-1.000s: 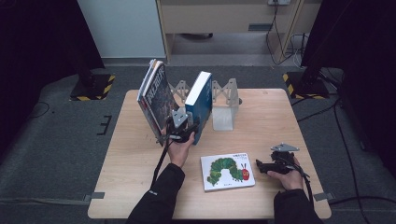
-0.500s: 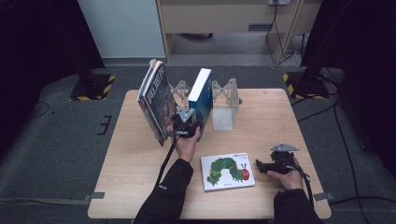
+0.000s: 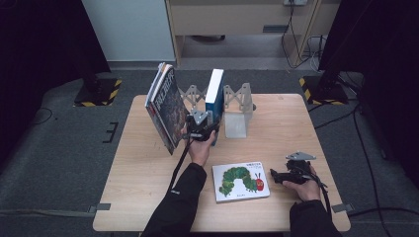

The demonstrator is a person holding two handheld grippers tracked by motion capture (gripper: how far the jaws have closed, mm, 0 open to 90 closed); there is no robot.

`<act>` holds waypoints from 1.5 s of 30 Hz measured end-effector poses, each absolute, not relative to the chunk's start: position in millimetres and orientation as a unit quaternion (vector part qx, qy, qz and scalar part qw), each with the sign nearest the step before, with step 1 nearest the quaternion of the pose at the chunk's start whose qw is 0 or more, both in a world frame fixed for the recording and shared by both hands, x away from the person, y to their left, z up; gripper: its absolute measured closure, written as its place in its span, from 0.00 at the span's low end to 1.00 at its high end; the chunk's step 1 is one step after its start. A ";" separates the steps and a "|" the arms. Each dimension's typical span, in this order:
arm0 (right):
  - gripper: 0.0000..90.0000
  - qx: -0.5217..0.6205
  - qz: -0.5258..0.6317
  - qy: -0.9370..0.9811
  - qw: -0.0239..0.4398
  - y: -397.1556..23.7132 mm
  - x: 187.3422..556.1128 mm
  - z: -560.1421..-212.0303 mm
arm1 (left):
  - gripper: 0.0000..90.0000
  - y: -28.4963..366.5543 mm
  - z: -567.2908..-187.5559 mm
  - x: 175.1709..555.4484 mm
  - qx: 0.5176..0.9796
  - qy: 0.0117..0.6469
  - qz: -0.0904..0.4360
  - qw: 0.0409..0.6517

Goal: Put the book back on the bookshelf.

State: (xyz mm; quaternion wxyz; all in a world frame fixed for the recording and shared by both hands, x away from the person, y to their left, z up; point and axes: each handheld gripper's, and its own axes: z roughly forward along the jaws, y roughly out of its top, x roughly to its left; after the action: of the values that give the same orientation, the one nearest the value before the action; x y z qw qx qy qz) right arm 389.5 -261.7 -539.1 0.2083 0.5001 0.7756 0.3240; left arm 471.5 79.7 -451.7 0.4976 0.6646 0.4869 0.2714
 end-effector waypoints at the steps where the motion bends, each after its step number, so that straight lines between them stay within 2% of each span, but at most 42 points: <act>1: 0.04 0.500 0.324 0.776 0.208 -261.7 389.5 -539.1 | 0.59 82.1 -452.8 467.8 0.665 0.483 0.267 0.503; 13: 0.04 0.500 0.324 0.776 0.207 -261.6 389.7 -539.1 | 0.62 79.8 -453.1 467.4 0.671 0.496 0.250 0.492; 28: 0.04 0.499 0.325 0.776 0.207 -261.6 389.7 -539.1 | 0.58 57.5 -450.2 473.8 0.672 0.493 0.234 0.500; 36: 0.04 0.497 0.324 0.777 0.208 -261.8 389.8 -539.1 | 0.56 62.6 -453.0 472.7 0.681 0.472 0.235 0.508; 45: 0.03 0.501 0.323 0.775 0.209 -261.2 389.3 -539.2 | 0.51 86.1 -445.0 442.4 0.706 0.432 0.211 0.521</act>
State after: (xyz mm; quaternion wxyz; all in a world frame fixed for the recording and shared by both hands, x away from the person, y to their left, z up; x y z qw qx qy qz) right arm 389.3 -261.2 -539.2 0.2089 0.5013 0.7751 0.3230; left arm 442.4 86.1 -445.0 0.5206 0.7056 0.4318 0.2114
